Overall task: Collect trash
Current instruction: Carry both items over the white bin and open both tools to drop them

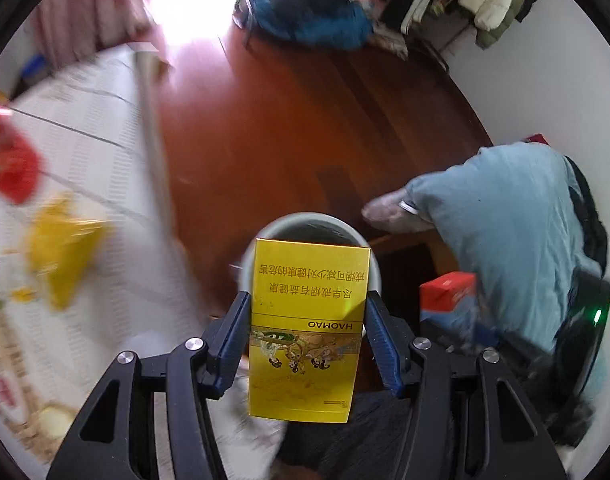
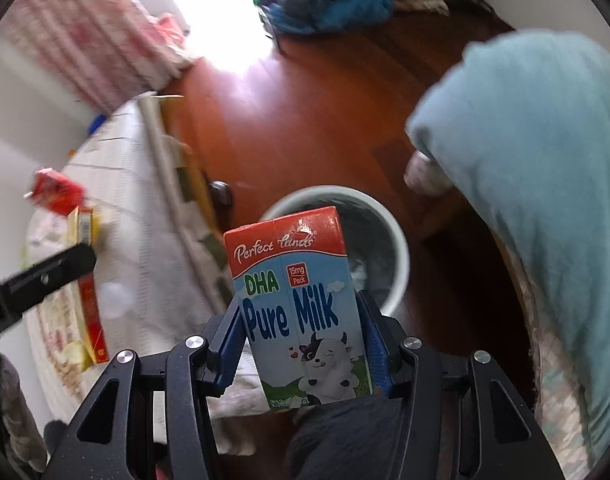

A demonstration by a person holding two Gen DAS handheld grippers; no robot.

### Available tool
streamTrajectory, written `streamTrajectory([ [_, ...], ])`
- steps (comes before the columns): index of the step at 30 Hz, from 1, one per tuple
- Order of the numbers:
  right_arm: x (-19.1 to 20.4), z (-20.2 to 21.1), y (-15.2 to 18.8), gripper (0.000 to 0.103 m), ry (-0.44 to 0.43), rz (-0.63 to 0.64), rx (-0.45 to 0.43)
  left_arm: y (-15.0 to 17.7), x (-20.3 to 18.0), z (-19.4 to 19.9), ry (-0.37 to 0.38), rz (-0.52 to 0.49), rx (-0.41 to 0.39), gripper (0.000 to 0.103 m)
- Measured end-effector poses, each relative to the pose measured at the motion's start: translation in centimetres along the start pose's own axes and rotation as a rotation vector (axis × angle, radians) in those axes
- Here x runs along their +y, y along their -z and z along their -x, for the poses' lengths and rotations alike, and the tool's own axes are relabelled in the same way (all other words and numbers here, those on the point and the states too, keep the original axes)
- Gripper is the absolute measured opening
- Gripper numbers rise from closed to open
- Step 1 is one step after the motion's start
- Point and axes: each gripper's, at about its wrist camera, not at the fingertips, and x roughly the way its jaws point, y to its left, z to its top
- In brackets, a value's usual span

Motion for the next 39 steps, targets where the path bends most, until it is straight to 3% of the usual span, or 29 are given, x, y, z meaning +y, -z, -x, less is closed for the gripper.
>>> streamTrajectory([
  [6,-3.5,-4.4,-1.6,0.055,0.026,-0.048,0.065,-2.7,-1.9,-6.5,0.09,0.048,0.162,0.054],
  [8,-4.2,-5.7,-2.0,0.056,0.027,-0.071,0.076,-2.8,-2.4,-7.5,0.08,0.042,0.186,0.065],
  [10,-5.0,-6.9,-2.3,0.057,0.039,-0.086,0.097,-2.7,-2.7,-7.7,0.079,0.04,0.18,0.087],
  [13,-5.5,-8.1,-2.3,0.086,0.042,-0.111,0.114,-2.7,-2.9,-7.6,0.031,0.024,0.159,0.091],
  [15,-5.7,-8.3,-2.1,0.089,0.043,-0.113,0.106,-2.3,-2.9,-7.1,-0.031,0.002,0.136,0.094],
  [17,-5.6,-8.3,-1.9,0.098,0.065,-0.105,0.111,-1.8,-2.7,-6.4,-0.103,-0.022,0.1,0.094],
  [20,-4.9,-8.0,-1.2,0.098,0.086,-0.086,0.112,-0.6,-2.2,-4.8,-0.204,-0.046,0.052,0.094],
  [25,-4.1,-7.3,-0.1,0.098,0.144,-0.07,0.129,1.2,-1.9,-3.2,-0.305,-0.078,0.016,0.094],
  [32,-3.3,-3.5,1.8,0.098,0.138,-0.072,0.085,3.4,-2.7,0.6,-0.351,-0.113,-0.059,0.094],
  [39,-1.8,2.9,3.9,0.099,0.121,-0.05,-0.012,6.3,-3.7,5.7,-0.386,-0.138,-0.159,0.094],
])
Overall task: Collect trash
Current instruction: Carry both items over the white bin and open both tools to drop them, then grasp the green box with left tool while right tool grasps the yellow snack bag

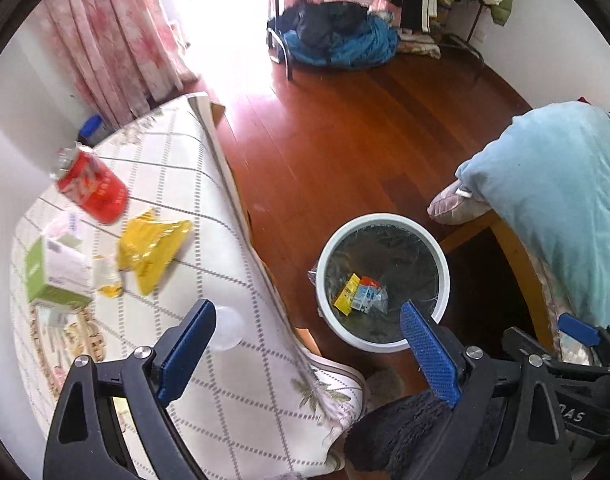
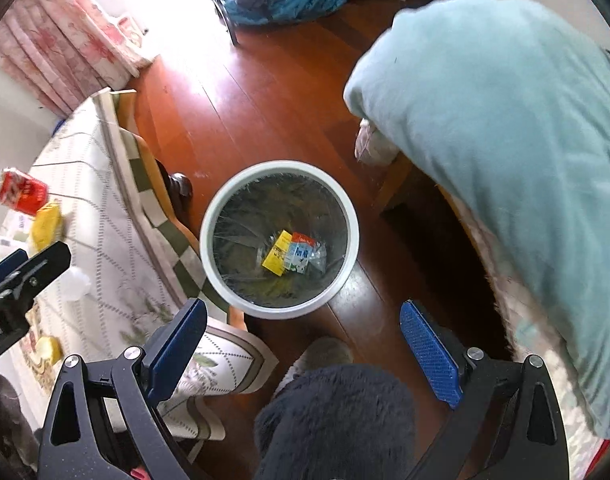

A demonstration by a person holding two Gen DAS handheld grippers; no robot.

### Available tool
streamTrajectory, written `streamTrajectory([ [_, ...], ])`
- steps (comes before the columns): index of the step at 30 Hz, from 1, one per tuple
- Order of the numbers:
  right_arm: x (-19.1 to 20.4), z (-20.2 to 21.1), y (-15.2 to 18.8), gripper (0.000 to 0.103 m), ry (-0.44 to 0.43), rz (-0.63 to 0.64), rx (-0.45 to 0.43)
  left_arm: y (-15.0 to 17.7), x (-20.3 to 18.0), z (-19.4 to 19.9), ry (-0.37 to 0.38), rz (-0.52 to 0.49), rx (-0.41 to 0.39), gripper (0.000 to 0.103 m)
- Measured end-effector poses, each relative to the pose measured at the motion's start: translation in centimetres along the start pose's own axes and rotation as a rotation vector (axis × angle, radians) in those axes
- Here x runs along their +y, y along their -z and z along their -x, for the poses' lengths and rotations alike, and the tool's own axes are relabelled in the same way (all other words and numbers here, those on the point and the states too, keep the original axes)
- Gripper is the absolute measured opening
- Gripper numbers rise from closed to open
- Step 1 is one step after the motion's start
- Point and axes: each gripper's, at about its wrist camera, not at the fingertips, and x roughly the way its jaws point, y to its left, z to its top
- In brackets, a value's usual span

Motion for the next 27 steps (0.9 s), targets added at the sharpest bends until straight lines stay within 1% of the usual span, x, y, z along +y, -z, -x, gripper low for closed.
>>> streamTrajectory([
  [7,0.8,6.3,2.3,0.099,-0.03,0.011,-0.099,1.9,1.1,4.8,-0.009,0.033,-0.072,0.094],
  [10,1.3,8.4,3.1,0.099,-0.046,0.009,-0.131,2.7,1.6,6.3,-0.008,0.048,-0.091,0.094],
  [14,1.8,10.8,4.1,0.099,-0.081,0.005,-0.156,4.0,3.2,7.6,-0.01,0.1,-0.104,0.094],
  [15,2.1,11.2,4.3,0.099,-0.098,-0.002,-0.159,4.4,4.1,7.7,-0.012,0.127,-0.109,0.094],
  [18,3.3,10.8,4.8,0.099,-0.159,0.001,-0.143,5.7,6.9,7.0,-0.042,0.19,-0.102,0.094],
  [19,4.2,10.3,4.9,0.099,-0.19,0.011,-0.129,6.2,8.4,6.4,-0.055,0.22,-0.089,0.097],
  [20,5.0,9.8,4.9,0.099,-0.204,0.021,-0.115,6.7,9.4,6.1,-0.068,0.241,-0.079,0.1],
  [21,5.9,9.2,4.9,0.099,-0.219,0.033,-0.095,7.4,11.3,5.3,-0.095,0.277,-0.061,0.101],
  [23,8.6,7.5,5.0,0.099,-0.255,0.07,-0.057,8.8,13.9,4.4,-0.143,0.325,-0.043,0.101],
  [24,10.0,6.8,5.0,0.099,-0.264,0.089,-0.042,9.7,16.1,3.4,-0.184,0.361,-0.021,0.101],
  [25,11.8,5.9,4.9,0.099,-0.271,0.116,-0.026,10.3,17.2,2.9,-0.204,0.382,-0.01,0.101],
  [27,16.0,4.1,4.4,0.099,-0.29,0.179,0.0,11.8,20.6,1.0,-0.281,0.438,0.031,0.101],
])
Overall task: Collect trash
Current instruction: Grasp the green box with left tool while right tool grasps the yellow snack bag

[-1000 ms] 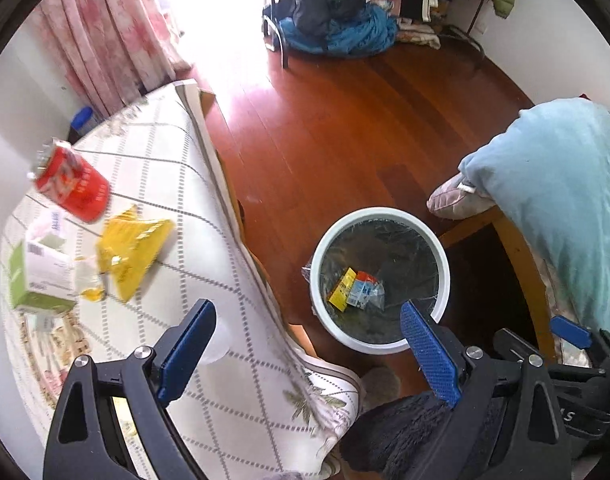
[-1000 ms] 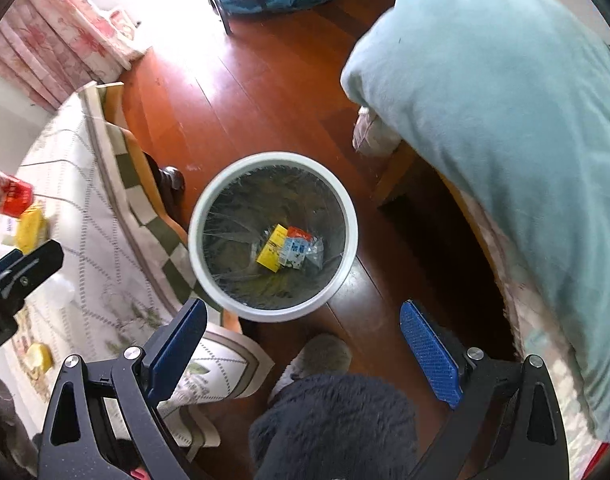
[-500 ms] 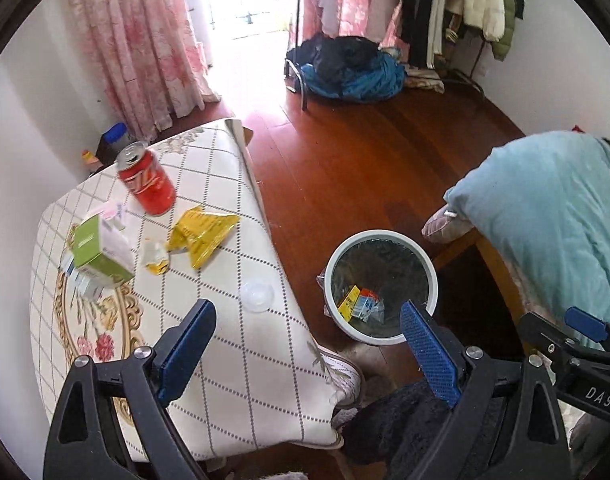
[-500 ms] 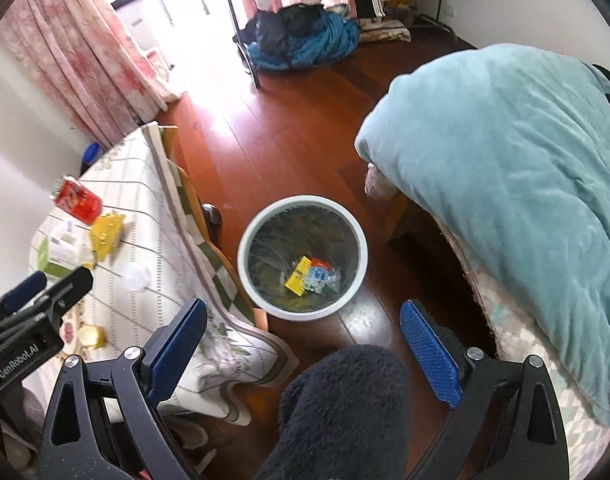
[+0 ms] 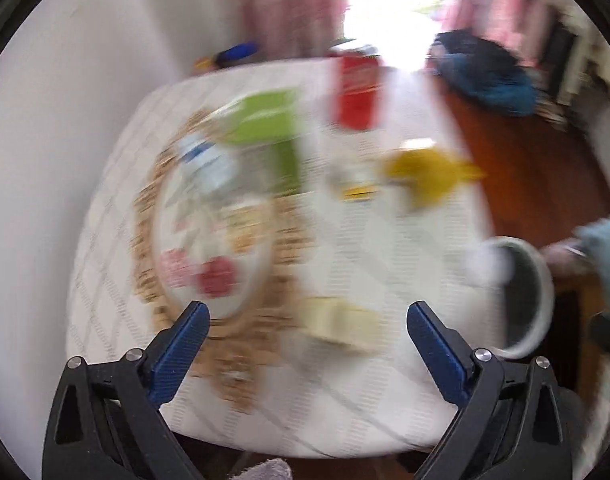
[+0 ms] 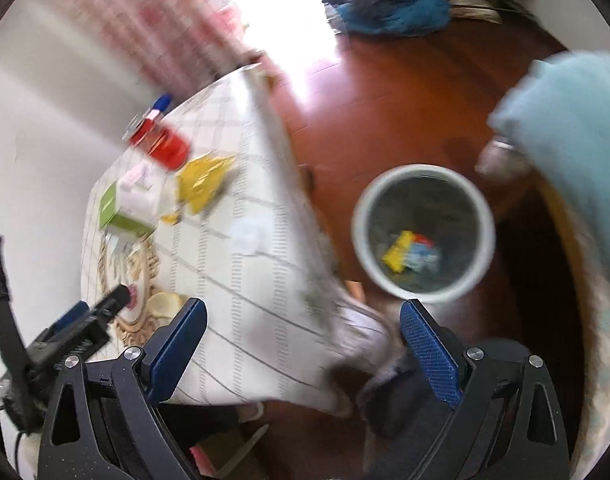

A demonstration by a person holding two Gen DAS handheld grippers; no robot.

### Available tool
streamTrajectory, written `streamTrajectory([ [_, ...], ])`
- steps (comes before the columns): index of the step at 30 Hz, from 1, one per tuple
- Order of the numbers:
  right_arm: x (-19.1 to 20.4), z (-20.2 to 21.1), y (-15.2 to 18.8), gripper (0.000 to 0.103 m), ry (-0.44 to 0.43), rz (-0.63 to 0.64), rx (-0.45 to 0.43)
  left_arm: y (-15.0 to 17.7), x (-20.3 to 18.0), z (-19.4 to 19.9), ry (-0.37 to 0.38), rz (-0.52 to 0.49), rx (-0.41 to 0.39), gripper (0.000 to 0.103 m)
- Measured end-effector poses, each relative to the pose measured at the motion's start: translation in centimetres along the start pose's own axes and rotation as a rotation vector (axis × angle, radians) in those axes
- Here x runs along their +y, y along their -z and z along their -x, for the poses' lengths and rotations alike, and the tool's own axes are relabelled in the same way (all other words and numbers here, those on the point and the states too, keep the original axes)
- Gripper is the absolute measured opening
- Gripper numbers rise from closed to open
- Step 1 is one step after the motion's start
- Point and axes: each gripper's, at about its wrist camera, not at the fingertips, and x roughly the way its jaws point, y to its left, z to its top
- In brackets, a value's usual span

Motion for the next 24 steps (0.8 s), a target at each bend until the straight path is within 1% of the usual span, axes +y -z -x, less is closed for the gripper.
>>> streamTrajectory([
  [1,1.5,-1.4,-0.6,0.099,-0.001,0.027,0.018,0.0,1.5,-1.5,-0.037,0.021,0.023,0.101],
  [3,4.1,-3.9,-1.9,0.099,-0.003,0.076,0.034,0.0,3.8,-3.5,-0.075,0.071,0.06,0.101],
  [5,6.4,-6.5,-3.7,0.099,0.006,0.101,0.049,-0.2,5.9,-4.9,-0.09,0.116,0.082,0.101],
  [7,8.3,-8.8,-6.1,0.098,-0.011,0.106,0.06,-0.7,7.5,-5.5,-0.092,0.151,0.082,0.101],
  [8,8.8,-9.6,-7.0,0.098,-0.006,0.119,0.057,-1.2,8.1,-5.6,-0.088,0.164,0.08,0.101],
  [11,11.8,-12.7,-10.2,0.098,0.044,0.226,0.072,-2.4,8.5,-5.1,-0.071,0.149,0.051,0.101],
  [13,13.6,-14.7,-11.9,0.098,0.066,0.307,0.112,-3.5,8.3,-4.6,-0.071,0.136,0.029,0.101],
  [15,15.3,-16.8,-12.9,0.098,0.106,0.4,0.163,-4.7,7.8,-4.2,-0.062,0.12,0.015,0.101],
  [17,16.2,-18.6,-13.5,0.098,0.145,0.463,0.203,-5.7,7.4,-4.0,-0.054,0.11,0.012,0.101],
  [19,16.7,-20.0,-13.5,0.097,0.184,0.512,0.223,-6.7,7.1,-3.5,-0.034,0.099,0.006,0.101],
  [21,16.7,-20.7,-13.4,0.08,0.181,0.523,0.244,-7.5,6.6,-2.5,-0.005,0.087,-0.011,0.101],
  [22,16.3,-20.8,-13.3,0.065,0.164,0.51,0.253,-8.2,6.6,-2.5,0.004,0.082,-0.018,0.101],
  [24,15.4,-20.4,-13.2,0.058,0.126,0.451,0.252,-9.3,5.6,-1.9,0.034,0.06,-0.028,0.101],
])
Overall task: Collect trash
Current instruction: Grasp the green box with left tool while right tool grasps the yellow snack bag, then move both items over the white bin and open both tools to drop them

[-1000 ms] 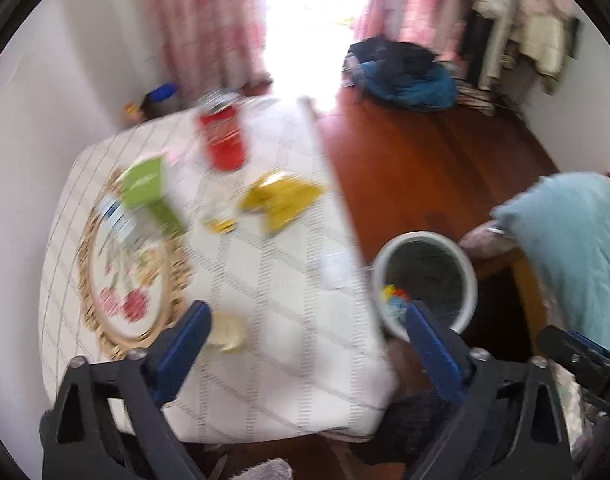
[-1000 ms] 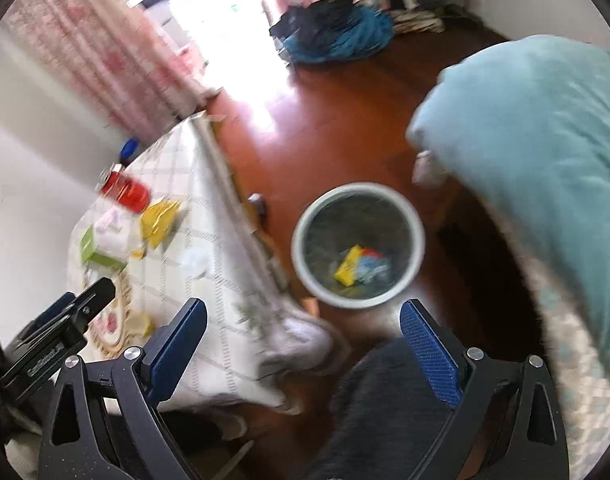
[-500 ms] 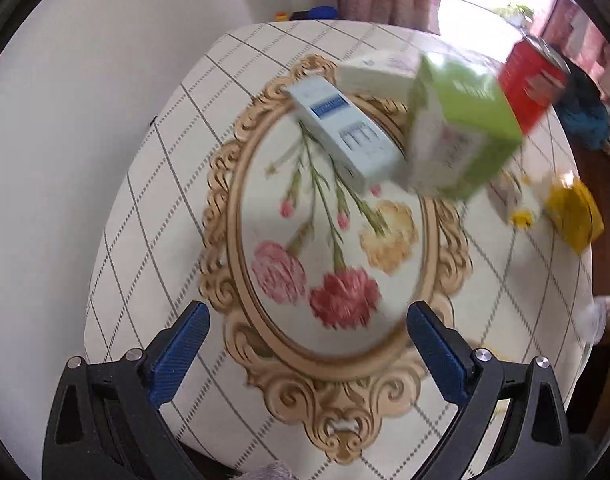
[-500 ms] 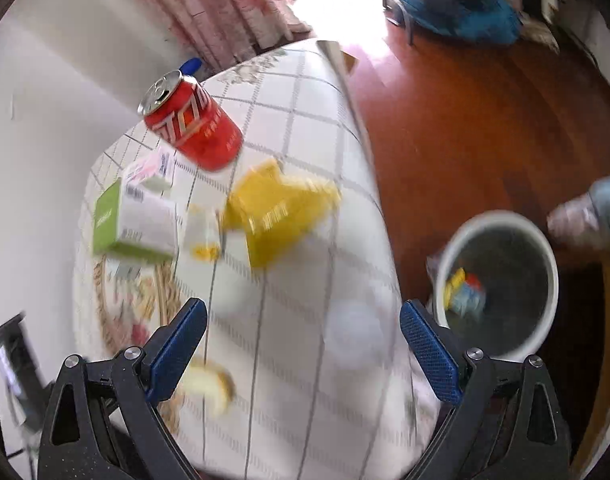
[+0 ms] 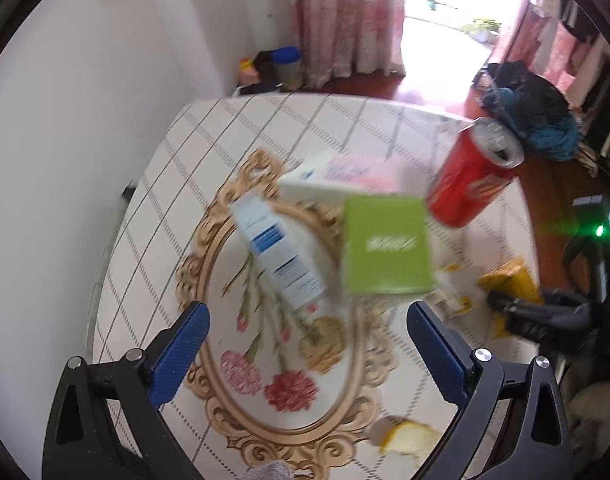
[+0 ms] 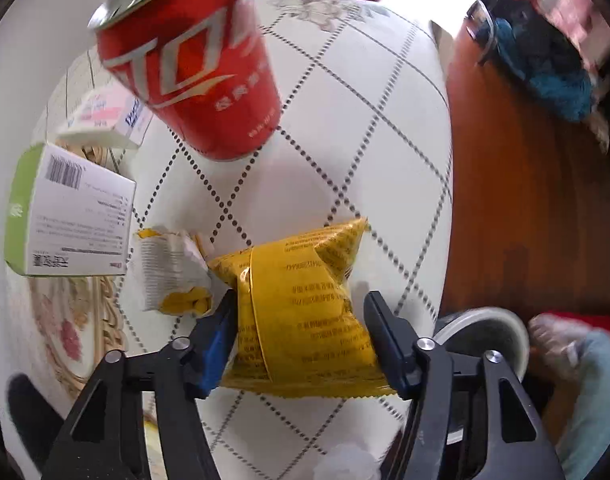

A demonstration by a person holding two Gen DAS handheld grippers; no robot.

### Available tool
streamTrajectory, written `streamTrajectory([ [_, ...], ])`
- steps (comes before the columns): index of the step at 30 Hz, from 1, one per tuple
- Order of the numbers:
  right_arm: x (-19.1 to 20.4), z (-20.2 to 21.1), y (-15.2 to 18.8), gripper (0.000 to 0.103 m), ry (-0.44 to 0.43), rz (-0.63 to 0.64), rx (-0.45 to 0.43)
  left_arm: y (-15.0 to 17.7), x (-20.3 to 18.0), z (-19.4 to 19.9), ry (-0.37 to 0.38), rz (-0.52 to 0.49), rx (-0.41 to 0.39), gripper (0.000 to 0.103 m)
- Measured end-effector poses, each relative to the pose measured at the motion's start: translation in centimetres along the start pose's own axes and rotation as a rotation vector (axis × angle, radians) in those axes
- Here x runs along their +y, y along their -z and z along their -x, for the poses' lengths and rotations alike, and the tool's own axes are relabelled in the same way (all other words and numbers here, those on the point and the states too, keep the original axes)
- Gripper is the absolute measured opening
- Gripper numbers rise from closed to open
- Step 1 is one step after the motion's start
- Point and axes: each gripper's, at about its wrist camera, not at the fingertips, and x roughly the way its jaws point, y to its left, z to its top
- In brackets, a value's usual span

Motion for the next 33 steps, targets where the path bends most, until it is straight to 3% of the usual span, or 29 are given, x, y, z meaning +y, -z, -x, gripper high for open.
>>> streamTrajectory([
  [1,-0.5,0.2,0.4,0.051,-0.009,-0.032,-0.006,-0.5,-0.3,-0.1,0.016,-0.002,0.001,0.101],
  [6,-2.8,1.3,2.7,0.051,-0.065,-0.201,-0.046,-4.0,-1.9,-2.7,0.1,0.009,0.057,0.101],
  [12,-5.5,2.2,4.9,0.05,-0.118,-0.326,-0.08,-6.0,-3.7,-7.6,0.078,-0.035,0.184,0.1],
  [13,-5.7,2.3,5.1,0.05,-0.12,-0.332,-0.082,-6.1,-3.7,-7.9,0.078,-0.034,0.184,0.092],
  [14,-5.8,2.5,5.3,0.05,-0.12,-0.334,-0.084,-6.0,-3.7,-8.0,0.075,-0.032,0.175,0.082],
  [15,-5.9,2.7,5.7,0.05,-0.121,-0.335,-0.089,-5.9,-3.7,-8.0,0.07,-0.031,0.172,0.054],
  [22,-4.3,4.6,6.1,0.049,-0.076,-0.304,-0.13,-4.6,-4.3,-5.6,0.044,-0.084,0.087,0.054],
  [27,-3.1,6.7,6.5,0.05,-0.009,-0.246,-0.213,-3.2,-4.7,-1.4,0.011,-0.122,-0.027,0.054],
  [33,-4.3,10.4,9.2,0.05,-0.009,-0.284,-0.295,-0.8,-5.8,3.8,0.045,-0.162,-0.122,0.054],
])
